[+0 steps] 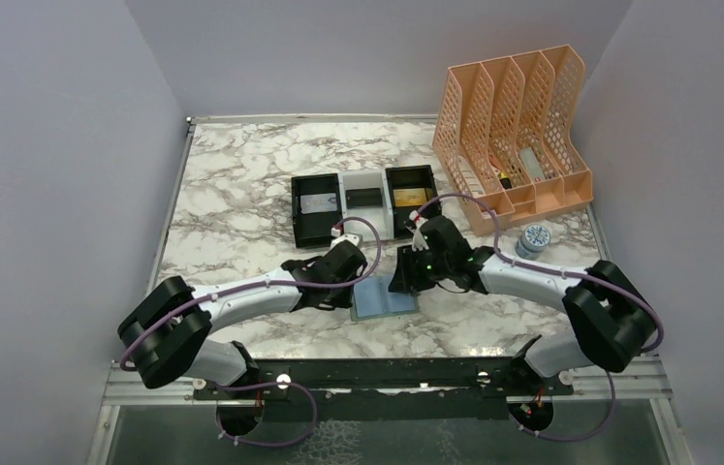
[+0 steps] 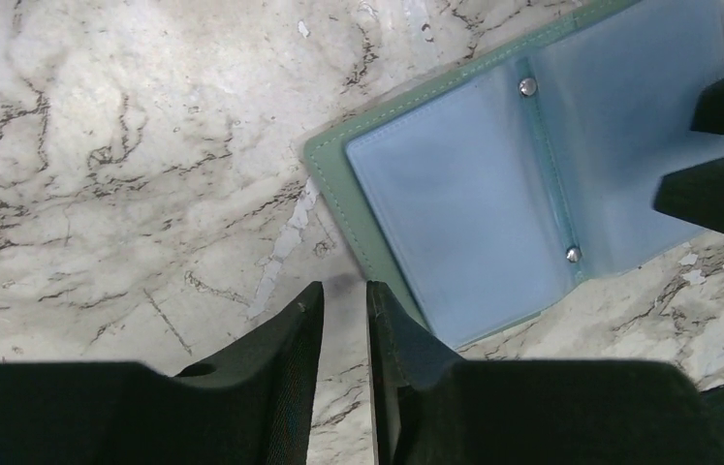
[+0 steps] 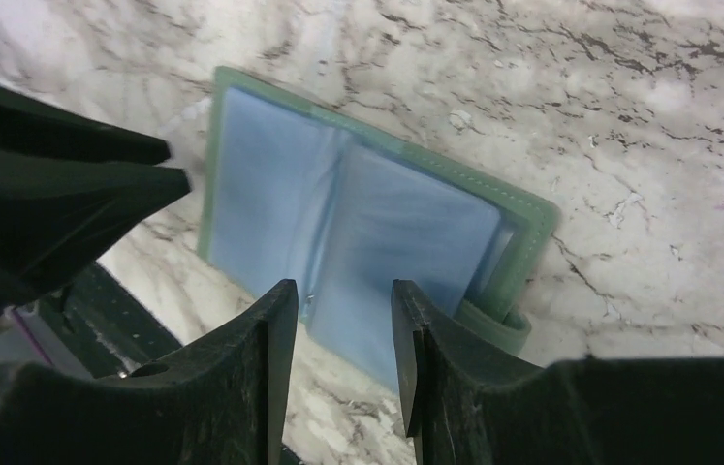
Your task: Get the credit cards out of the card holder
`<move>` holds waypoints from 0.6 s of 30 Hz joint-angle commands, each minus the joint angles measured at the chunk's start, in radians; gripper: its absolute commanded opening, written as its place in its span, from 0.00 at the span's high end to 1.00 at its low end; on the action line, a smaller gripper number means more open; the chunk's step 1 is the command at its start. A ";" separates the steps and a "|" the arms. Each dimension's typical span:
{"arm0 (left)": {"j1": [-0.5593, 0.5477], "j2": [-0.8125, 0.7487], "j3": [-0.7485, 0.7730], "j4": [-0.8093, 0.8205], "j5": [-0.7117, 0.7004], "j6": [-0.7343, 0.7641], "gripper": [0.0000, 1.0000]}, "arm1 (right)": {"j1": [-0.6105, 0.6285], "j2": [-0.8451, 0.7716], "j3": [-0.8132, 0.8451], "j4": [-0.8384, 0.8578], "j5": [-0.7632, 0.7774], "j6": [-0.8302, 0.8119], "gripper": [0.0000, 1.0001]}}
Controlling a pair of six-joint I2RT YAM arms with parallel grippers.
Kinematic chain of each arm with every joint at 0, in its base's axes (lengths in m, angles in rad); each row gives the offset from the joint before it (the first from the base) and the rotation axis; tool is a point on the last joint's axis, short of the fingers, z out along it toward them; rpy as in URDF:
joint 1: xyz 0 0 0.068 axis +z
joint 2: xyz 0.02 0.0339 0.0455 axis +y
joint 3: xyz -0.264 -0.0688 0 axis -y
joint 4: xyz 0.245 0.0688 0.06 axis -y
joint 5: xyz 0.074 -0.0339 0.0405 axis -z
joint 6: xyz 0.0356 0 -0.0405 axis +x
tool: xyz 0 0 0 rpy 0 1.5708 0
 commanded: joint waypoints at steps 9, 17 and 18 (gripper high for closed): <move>-0.001 -0.194 0.028 -0.112 -0.153 -0.013 0.35 | 0.007 -0.083 0.068 -0.064 0.165 -0.092 0.55; 0.015 -0.396 0.118 -0.229 -0.388 0.046 0.04 | 0.005 -0.362 0.103 0.012 0.485 -0.222 0.30; 0.020 -0.414 0.132 -0.243 -0.421 0.063 0.02 | 0.005 -0.390 0.098 0.038 0.534 -0.246 0.28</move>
